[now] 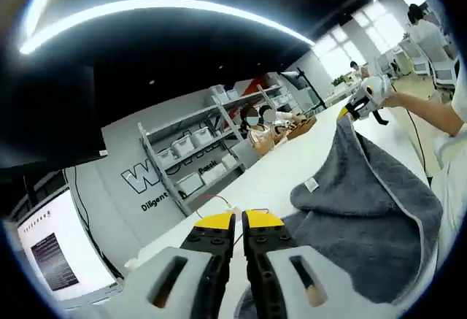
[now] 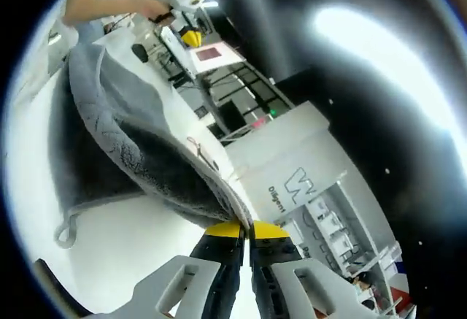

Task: Open the folded towel by lifting each exposed corner and separating the folded layers until the towel lies flat within the target outline without major curled edges

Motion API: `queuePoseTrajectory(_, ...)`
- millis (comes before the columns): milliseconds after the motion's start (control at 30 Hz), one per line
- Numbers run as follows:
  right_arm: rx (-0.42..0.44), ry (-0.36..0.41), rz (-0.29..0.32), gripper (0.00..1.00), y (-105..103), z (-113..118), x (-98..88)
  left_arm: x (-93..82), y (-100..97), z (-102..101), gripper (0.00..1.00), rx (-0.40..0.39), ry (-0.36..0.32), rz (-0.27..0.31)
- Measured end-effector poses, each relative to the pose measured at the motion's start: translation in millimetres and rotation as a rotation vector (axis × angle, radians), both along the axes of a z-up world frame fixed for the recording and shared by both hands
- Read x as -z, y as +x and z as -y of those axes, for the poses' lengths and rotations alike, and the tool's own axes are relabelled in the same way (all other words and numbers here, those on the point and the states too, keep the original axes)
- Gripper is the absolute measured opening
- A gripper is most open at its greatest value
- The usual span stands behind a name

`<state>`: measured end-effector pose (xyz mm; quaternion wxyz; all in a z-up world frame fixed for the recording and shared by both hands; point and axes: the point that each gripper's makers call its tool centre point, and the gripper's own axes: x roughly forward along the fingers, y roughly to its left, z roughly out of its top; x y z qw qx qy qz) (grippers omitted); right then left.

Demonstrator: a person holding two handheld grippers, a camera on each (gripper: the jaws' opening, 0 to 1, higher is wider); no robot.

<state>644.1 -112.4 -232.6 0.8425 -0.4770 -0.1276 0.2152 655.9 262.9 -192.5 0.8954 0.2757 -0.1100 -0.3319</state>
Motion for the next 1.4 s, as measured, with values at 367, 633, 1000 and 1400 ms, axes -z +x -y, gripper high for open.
queuePoseTrajectory(367, 0.007, 0.09, 0.084, 0.0, 10.7, 12.1, -31.3, 49.9, -15.5, -3.7, 0.17, -0.074, 0.4, -0.005)
queuePoseTrajectory(633, 0.016, 0.132, 0.119, 0.0, 22.8, 14.9, -41.0, 100.1, -48.0, 4.7, 0.29, 0.096, 0.539, -0.134)
queuePoseTrajectory(1000, -0.149, 0.402, 0.198, 0.0, 11.7, -1.4, -91.5, 118.9, -105.1, 57.0, 0.36, 0.361, 0.537, -0.162)
queuePoseTrajectory(1400, -0.33, 0.599, 0.308, 0.0, -22.8, -5.1, -147.0, 184.3, -105.2, 49.3, 0.32, 0.298, 0.669, -0.36)
